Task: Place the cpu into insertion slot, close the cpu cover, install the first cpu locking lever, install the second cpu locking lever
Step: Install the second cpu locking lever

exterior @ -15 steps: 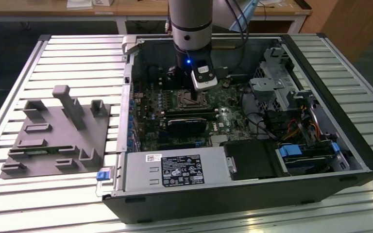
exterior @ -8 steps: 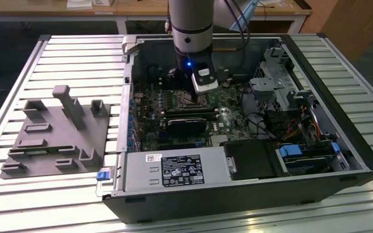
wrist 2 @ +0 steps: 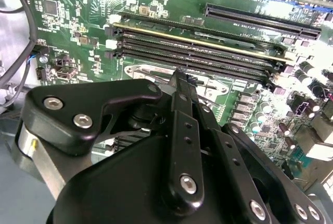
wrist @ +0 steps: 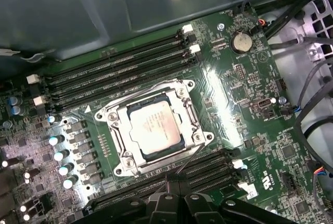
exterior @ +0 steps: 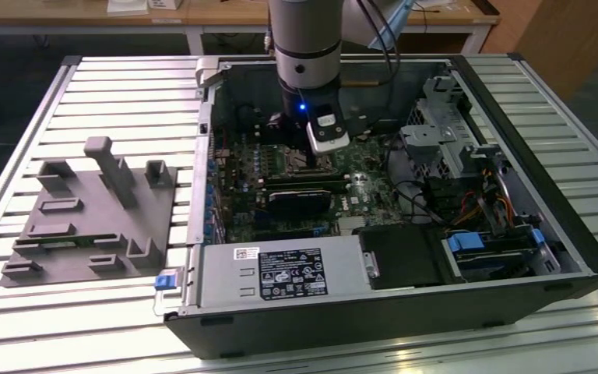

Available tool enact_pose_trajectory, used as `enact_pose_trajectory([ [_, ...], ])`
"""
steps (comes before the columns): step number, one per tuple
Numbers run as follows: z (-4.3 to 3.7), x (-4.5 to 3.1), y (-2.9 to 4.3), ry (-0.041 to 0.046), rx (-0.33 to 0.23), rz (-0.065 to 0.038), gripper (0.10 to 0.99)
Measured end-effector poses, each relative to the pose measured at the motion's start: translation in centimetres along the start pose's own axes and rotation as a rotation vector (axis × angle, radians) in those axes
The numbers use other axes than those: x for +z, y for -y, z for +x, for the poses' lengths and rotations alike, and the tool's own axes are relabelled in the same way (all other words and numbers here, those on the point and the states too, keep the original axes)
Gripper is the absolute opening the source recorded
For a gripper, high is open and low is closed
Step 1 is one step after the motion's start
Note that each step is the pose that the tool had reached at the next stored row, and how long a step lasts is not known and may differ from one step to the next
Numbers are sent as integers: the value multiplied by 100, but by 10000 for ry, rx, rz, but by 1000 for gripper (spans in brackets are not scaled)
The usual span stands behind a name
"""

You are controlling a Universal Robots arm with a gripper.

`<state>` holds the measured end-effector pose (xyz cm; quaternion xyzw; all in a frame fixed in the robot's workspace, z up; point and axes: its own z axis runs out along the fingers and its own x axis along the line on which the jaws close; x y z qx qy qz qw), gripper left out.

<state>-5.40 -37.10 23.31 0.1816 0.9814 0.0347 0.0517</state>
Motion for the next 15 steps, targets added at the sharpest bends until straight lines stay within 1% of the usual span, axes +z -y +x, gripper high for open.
enact_pose_trajectory([
  [7,3,5,4,0,0,1,106],
  [15,45,32,23,-3,-27,-1,106],
])
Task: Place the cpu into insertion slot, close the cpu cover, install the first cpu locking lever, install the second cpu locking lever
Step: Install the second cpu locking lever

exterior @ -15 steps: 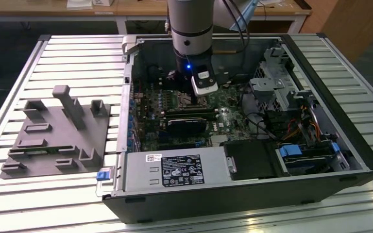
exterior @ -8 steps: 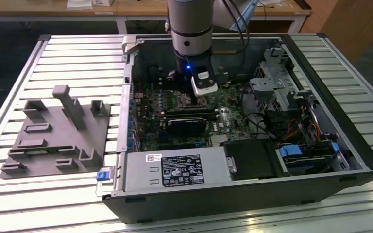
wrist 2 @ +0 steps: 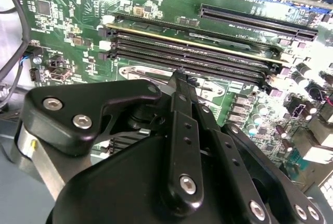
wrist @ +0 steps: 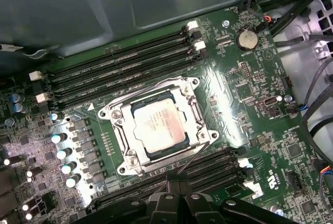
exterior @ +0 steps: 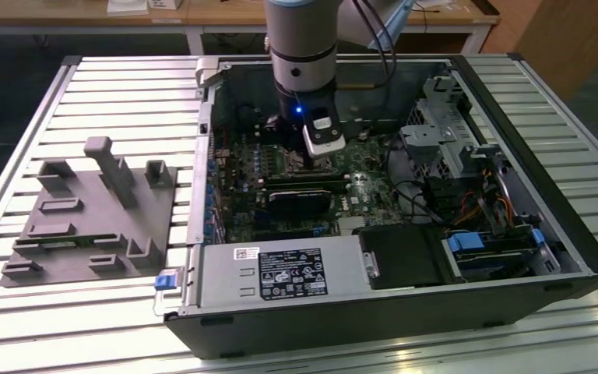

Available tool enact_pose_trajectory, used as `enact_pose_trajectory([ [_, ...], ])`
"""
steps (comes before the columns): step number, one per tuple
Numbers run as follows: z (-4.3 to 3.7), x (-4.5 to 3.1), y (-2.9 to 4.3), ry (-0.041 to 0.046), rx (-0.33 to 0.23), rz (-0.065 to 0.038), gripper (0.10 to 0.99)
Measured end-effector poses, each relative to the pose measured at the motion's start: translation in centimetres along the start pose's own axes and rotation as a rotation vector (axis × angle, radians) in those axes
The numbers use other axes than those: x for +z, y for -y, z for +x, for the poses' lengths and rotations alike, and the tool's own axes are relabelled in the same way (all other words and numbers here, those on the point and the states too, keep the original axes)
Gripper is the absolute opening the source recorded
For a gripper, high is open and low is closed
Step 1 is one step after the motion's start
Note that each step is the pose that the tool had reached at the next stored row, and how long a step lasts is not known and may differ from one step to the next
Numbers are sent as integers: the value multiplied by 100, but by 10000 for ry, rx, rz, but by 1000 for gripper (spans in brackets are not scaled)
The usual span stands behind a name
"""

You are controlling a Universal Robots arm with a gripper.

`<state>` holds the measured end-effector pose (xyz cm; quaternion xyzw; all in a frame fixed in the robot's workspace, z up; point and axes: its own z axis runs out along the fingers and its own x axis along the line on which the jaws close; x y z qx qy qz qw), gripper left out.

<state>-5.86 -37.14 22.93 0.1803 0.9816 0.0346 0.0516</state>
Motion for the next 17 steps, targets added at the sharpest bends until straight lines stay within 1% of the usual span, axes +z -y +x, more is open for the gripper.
enact_pose_trajectory([
  [5,26,10,11,-1,-16,-1,106],
  [14,32,50,39,-19,-135,-30,106],
  [15,37,51,45,-23,-159,-38,106],
  [17,53,58,59,-49,-201,-98,106],
])
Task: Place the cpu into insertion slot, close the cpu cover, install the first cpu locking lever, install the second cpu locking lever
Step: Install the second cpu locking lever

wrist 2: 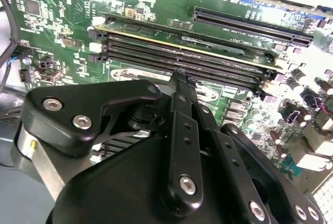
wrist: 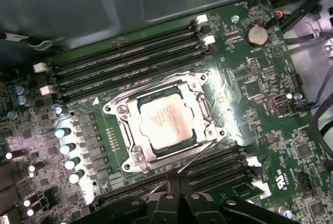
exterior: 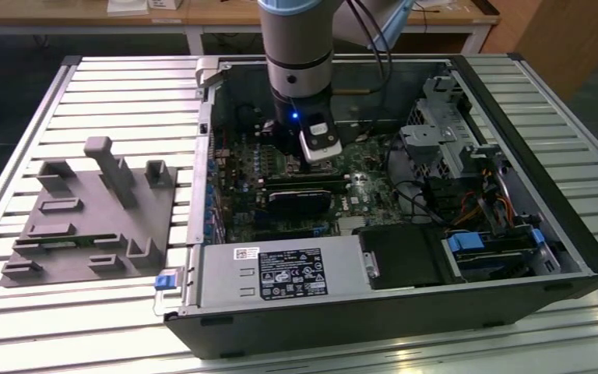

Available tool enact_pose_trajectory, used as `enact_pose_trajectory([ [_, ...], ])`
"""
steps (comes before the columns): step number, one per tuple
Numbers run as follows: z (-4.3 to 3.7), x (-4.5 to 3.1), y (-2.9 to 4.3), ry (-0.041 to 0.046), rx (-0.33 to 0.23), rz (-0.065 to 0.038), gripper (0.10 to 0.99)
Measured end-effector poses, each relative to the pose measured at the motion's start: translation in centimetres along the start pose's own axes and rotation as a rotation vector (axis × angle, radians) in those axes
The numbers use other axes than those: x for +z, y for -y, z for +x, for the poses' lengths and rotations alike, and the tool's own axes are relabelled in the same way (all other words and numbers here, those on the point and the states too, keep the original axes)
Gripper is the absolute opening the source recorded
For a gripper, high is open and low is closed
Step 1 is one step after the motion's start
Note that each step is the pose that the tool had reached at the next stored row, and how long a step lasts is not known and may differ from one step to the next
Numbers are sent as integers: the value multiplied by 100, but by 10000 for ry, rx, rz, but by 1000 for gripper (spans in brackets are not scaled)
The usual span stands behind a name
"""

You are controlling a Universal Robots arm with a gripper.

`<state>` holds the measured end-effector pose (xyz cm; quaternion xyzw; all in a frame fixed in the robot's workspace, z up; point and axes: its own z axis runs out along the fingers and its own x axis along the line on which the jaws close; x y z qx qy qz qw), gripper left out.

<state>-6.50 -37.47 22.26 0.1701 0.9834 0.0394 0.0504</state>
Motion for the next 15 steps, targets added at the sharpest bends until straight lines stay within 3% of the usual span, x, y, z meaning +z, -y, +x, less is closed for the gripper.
enact_pose_trajectory([
  [3,32,11,18,-42,-135,-96,106],
  [11,54,37,29,-144,-1087,-193,106],
  [15,86,58,48,-199,-1366,-308,106],
])
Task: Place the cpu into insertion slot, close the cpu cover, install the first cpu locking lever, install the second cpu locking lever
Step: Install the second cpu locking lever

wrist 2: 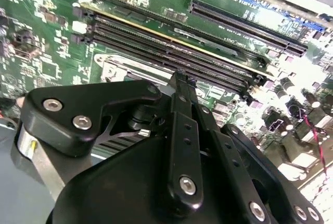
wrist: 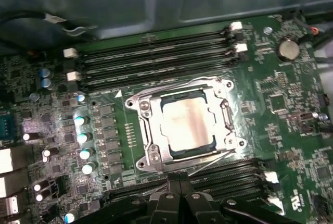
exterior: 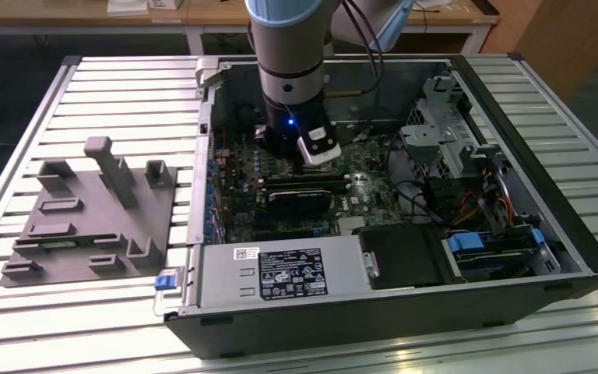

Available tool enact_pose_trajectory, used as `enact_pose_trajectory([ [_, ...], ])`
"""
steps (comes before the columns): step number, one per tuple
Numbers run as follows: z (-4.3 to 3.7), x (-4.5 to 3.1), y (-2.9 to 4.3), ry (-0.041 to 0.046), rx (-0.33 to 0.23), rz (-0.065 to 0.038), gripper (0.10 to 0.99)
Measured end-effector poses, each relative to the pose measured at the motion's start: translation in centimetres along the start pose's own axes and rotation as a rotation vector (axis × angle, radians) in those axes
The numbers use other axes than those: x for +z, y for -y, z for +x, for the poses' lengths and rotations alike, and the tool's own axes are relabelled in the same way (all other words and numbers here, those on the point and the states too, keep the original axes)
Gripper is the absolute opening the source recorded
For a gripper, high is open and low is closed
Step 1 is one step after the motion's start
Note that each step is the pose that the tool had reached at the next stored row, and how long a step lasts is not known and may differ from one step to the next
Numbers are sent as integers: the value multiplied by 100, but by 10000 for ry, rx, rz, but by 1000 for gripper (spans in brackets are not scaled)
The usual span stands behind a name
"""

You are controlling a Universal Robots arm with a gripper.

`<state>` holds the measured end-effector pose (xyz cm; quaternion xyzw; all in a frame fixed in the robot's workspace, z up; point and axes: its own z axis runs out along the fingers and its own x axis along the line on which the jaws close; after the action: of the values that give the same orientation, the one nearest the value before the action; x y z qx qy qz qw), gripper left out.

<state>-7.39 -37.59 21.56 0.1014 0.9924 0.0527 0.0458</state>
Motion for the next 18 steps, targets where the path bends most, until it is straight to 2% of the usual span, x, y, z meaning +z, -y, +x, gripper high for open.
enact_pose_trajectory([
  [5,48,16,37,-49,-186,-152,106],
  [9,52,17,84,-80,-208,-294,106],
  [14,62,26,124,-158,-208,-678,106],
  [18,81,35,165,-199,-214,-879,106],
])
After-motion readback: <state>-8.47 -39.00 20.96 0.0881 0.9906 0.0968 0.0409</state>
